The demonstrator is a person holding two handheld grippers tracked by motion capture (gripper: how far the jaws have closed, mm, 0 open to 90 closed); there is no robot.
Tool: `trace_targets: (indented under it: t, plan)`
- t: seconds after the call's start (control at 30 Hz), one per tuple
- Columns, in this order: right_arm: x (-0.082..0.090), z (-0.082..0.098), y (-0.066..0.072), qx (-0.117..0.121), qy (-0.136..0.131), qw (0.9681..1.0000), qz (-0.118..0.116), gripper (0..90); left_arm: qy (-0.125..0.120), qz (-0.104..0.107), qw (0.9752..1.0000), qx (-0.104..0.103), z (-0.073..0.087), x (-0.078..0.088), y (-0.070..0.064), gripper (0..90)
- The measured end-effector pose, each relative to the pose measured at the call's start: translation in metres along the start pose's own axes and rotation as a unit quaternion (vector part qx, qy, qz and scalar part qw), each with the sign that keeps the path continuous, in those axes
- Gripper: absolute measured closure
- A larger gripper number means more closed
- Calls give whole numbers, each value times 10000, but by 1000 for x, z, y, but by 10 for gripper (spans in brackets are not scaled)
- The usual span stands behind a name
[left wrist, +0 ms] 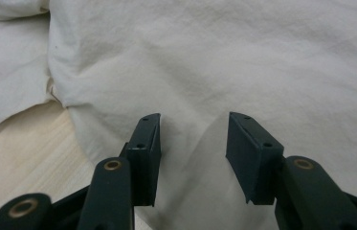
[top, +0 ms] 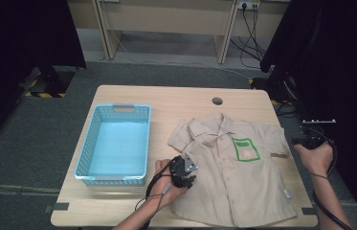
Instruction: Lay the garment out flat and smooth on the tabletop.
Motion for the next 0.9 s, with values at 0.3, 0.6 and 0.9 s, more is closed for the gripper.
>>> trace_targets:
  t: [0.3,0.6,0.9]
  plan:
    - [0,-11,63,629,-57,9945,-837,671,-30,-25,10000,68,1,1,0,543]
    - [1,-34,145,1244,-90,9822,-1404,598,-76,-30,9999,78,2,1,-1,540]
    - [-14,-50,226,1846,47,9633,-1948,564,-114,-11,9999,111,3,1,-1,538]
Point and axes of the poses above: each handheld gripper's, and its own axes: x roughly backward along the jaws, z roughly out of its underside, y roughly to its left, the point moved 4 cm from there along -x, roughly forward along the jaws, and after that the axes turned 4 degrees about -z, right-handed, at the moved point
